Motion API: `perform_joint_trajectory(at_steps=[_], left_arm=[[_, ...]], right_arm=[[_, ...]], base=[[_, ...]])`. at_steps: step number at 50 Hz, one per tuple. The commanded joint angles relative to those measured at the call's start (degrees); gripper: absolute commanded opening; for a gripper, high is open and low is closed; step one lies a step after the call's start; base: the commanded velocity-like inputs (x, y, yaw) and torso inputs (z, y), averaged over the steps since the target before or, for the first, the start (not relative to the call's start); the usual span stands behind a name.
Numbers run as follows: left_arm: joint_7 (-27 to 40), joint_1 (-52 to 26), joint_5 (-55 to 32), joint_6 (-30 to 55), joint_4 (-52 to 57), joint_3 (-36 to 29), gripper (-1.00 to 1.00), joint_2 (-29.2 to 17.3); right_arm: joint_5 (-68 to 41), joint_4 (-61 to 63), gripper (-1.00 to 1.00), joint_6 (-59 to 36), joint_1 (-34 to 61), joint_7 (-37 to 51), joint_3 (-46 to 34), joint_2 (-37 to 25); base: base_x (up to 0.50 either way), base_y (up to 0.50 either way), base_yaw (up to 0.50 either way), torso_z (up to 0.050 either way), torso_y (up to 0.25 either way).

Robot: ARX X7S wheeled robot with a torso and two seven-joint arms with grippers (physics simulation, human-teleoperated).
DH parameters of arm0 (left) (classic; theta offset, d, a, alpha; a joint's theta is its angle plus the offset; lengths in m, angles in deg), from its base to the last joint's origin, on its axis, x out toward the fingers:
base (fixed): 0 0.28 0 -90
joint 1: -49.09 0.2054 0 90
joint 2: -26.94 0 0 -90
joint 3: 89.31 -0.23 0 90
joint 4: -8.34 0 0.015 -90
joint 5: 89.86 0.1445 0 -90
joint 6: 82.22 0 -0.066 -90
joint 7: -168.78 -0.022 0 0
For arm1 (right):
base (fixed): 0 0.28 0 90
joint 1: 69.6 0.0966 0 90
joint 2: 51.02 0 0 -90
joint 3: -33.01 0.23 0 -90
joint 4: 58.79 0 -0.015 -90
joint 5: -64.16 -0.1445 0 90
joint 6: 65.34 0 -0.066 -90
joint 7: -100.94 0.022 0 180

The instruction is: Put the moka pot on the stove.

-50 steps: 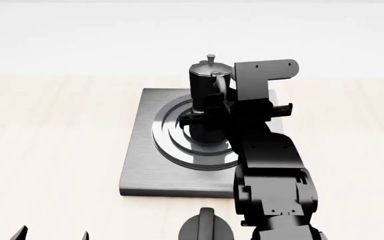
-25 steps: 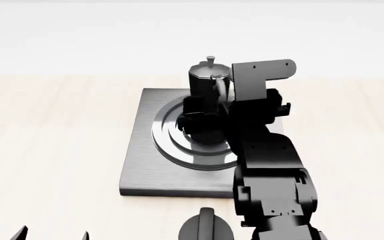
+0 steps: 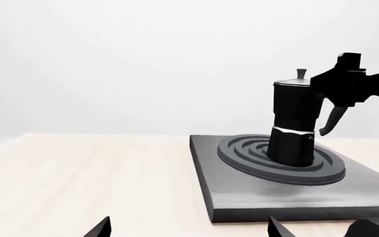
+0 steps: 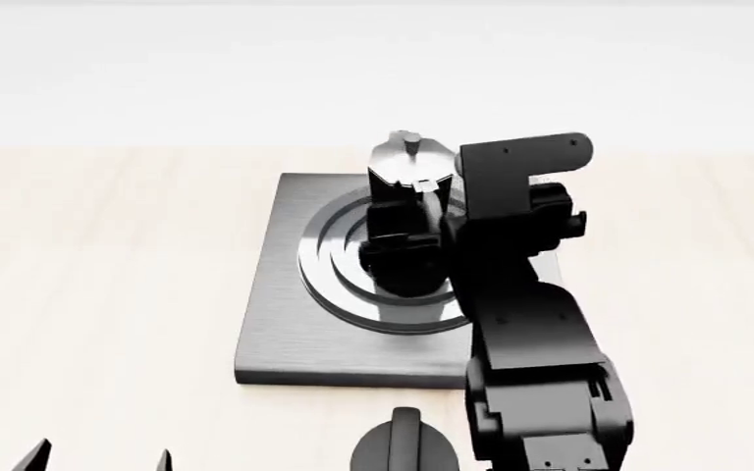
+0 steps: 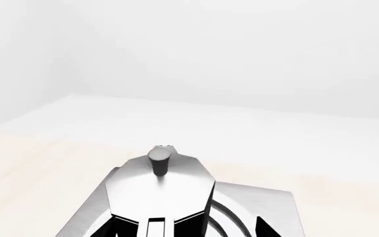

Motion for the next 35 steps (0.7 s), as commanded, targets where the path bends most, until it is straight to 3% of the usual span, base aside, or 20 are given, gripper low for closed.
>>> perform_joint_trajectory(at_steps=[1,35], left_arm=[[0.2,0.1,-0.1,-0.1,0.3,0.1,1.00,-0.2],[0.6,0.3,-0.1,-0.1,0.8,-0.4,1.00,-0.5]], right_arm=[[-1.1,26.1,1.00,-12.1,-9.8,4.1,-0.9,-4.2],[-4.8,60.5,1.00,-22.9,-22.1,10.5,0.0,-10.2]], base=[[0.00,0.00,0.00,0.000,0.000],[0.00,0.00,0.00,0.000,0.000]])
